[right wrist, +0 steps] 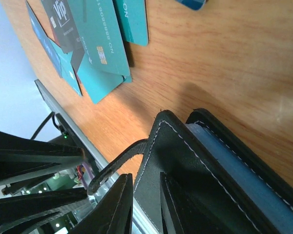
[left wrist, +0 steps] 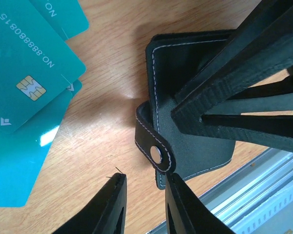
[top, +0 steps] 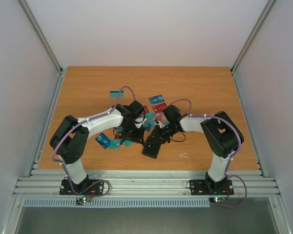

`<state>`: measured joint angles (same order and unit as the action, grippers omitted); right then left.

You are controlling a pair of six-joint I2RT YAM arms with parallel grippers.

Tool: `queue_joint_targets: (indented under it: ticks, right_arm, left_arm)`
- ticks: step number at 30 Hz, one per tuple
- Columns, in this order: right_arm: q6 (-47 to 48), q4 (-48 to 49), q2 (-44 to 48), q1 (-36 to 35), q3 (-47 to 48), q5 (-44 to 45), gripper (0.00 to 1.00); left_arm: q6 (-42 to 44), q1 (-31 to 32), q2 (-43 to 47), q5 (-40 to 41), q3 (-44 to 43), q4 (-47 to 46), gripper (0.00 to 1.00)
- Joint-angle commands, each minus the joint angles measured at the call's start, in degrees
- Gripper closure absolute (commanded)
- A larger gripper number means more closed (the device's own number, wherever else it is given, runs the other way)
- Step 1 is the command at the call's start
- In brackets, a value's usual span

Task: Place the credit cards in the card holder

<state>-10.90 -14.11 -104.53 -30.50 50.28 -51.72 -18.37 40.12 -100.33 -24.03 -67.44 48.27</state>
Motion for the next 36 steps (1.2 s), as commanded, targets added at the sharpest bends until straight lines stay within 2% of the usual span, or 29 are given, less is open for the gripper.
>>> queue_joint_targets:
  ticks: [1,17,24,30,36]
  right_arm:
    - [3.2,-3.01,-1.31,0.28,1.81,3.27,0.81]
    - [5.47,-5.19,-2.31,1.01,3.18,1.62,0.81]
    - [5.36,-5.32,-3.08,1.38,3.76,1.54,0.82]
    - [5.13,-5.31,-2.99,2.03,3.77,1.41,0.83]
    - [5.05,-5.7,-2.86,3.47,4.74,-0.02,0.83]
  left_arm:
    - [1.23,-0.69,-2.03,-1.11,-0.39,-1.56,0.76]
    - [2.53,-1.62,-7.11,-2.97,-2.26,-4.29,0.79]
    - [5.05,-1.79,-9.83,-4.39,-5.93,-2.31,0.79]
    - [7.39,-1.62,-10.86,-8.11,-6.22,-2.43,0.79]
    - [7.31,-1.21,-12.68,-8.15,-6.98,-1.79,0.8]
